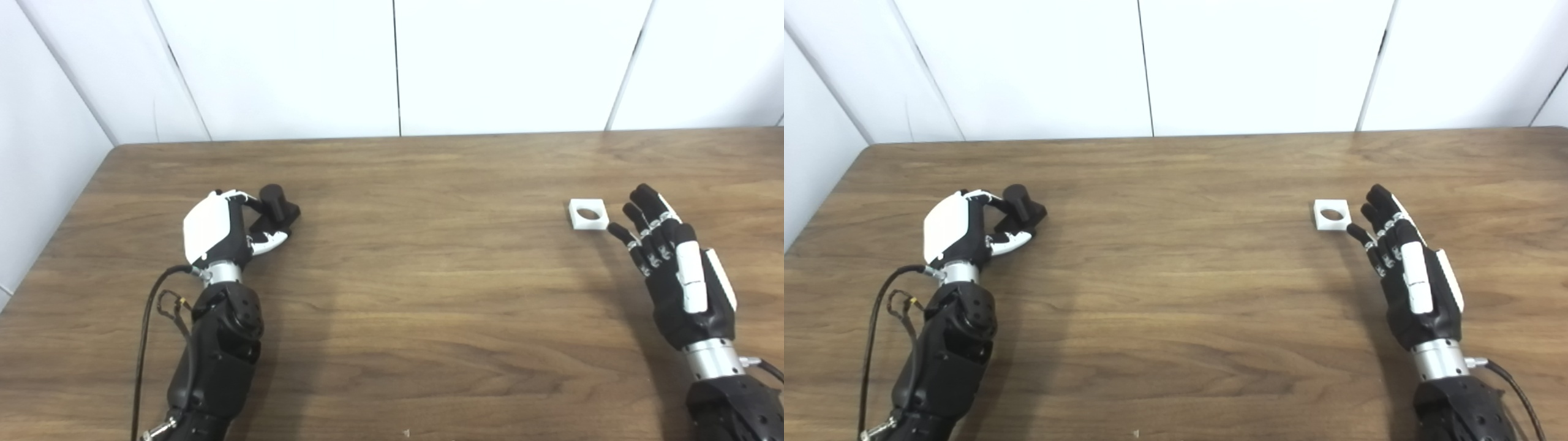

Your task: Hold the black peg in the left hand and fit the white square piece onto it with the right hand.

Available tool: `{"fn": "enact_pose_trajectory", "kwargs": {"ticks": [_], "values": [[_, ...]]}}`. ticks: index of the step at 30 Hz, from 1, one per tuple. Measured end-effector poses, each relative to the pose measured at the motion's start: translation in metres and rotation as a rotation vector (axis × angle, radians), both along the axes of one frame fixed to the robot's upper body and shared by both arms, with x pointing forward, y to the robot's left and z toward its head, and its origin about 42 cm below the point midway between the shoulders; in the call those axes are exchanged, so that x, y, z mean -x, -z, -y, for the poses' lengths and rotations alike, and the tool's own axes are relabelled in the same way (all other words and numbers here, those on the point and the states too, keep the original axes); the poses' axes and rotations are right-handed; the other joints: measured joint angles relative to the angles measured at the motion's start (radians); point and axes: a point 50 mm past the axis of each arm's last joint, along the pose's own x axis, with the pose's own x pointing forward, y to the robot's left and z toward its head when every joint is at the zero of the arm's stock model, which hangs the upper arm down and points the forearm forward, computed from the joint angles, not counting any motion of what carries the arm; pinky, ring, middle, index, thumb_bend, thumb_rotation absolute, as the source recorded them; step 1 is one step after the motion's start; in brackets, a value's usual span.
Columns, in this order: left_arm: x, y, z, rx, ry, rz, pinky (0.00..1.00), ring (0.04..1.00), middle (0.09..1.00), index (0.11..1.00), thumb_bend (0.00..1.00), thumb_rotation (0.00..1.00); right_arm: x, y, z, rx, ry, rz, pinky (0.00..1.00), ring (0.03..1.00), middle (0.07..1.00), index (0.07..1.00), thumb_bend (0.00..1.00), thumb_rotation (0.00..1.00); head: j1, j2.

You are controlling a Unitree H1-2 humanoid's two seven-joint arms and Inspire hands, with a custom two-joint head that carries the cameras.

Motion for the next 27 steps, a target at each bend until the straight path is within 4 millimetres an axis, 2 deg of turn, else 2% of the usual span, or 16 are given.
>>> {"fn": "enact_pose_trajectory", "kwargs": {"ticks": [4,19,27], "values": [[0.0001,0.0002,-0.0001,0.01,-0.001,0.003,0.88,0.959,0.846,0.49,0.51,0.07,0.0003,-0.0004,0.0003,-0.004,0.001,0.002,0.86,0.955,0.949,0.918,0.6,0.83,0.002,0.002],[0.0019,0.0019,-0.0004,0.031,0.004,0.017,0.92,0.96,0.842,0.487,0.51,0.06,0.001,-0.001,0.0012,-0.016,0.0,0.002,0.89,0.957,0.95,0.927,0.59,0.84,-0.002,0.006],[0.0056,-0.0001,0.0028,0.042,0.019,0.013,0.86,0.948,0.839,0.491,0.51,0.07,0.0011,-0.0008,0.0013,-0.016,-0.001,-0.001,0.89,0.964,0.955,0.923,0.59,0.83,-0.005,0.009]]}}
